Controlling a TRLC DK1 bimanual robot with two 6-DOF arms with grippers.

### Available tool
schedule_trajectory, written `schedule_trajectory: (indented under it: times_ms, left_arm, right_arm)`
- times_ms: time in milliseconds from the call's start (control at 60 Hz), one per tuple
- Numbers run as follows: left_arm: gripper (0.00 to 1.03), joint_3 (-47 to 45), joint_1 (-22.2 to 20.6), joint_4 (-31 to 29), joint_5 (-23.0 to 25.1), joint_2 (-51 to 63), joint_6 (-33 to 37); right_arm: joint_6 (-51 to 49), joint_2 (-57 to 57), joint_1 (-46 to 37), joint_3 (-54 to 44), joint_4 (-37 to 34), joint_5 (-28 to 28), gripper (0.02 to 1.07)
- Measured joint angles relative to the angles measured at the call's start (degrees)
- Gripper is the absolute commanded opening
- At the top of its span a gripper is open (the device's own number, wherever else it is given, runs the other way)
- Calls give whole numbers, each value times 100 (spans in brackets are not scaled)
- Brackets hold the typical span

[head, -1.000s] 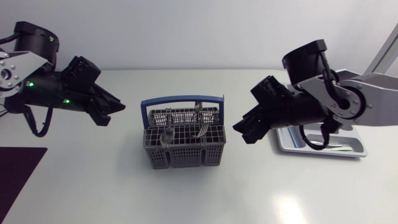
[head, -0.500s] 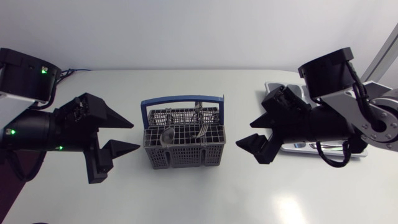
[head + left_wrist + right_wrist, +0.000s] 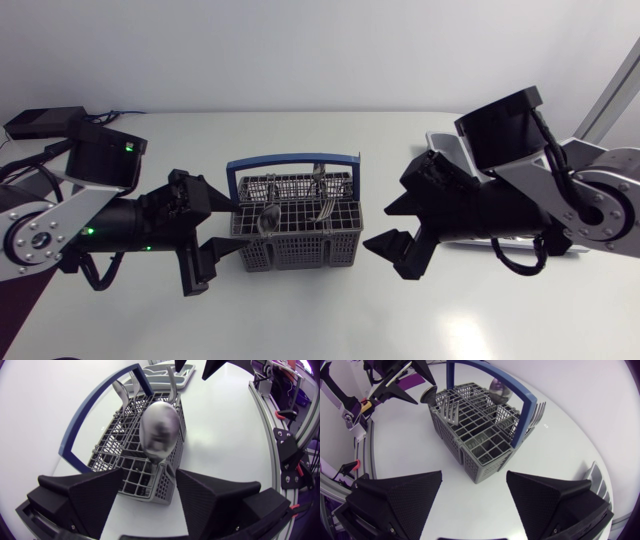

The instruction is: Unload the cutlery basket into the drawer organizer.

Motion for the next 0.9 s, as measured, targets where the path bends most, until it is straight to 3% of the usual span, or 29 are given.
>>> schedule_trajectory:
  times_ms: [383,500,733,900]
  left_arm:
    - [82,-81,-269,634,0,411,-2]
    - [68,-92,-313,715,2,472,-2]
    - [54,-173,-389,1021,-2,592,-4]
    - [29,-195,-424,1115,-4,649,-4]
  right_arm:
    - [133,118,275,7,20,39,95]
    - [136,118,275,7,20,39,95]
    - [151,118,278,7,20,39,95]
    - [151,118,278,7,20,39,95]
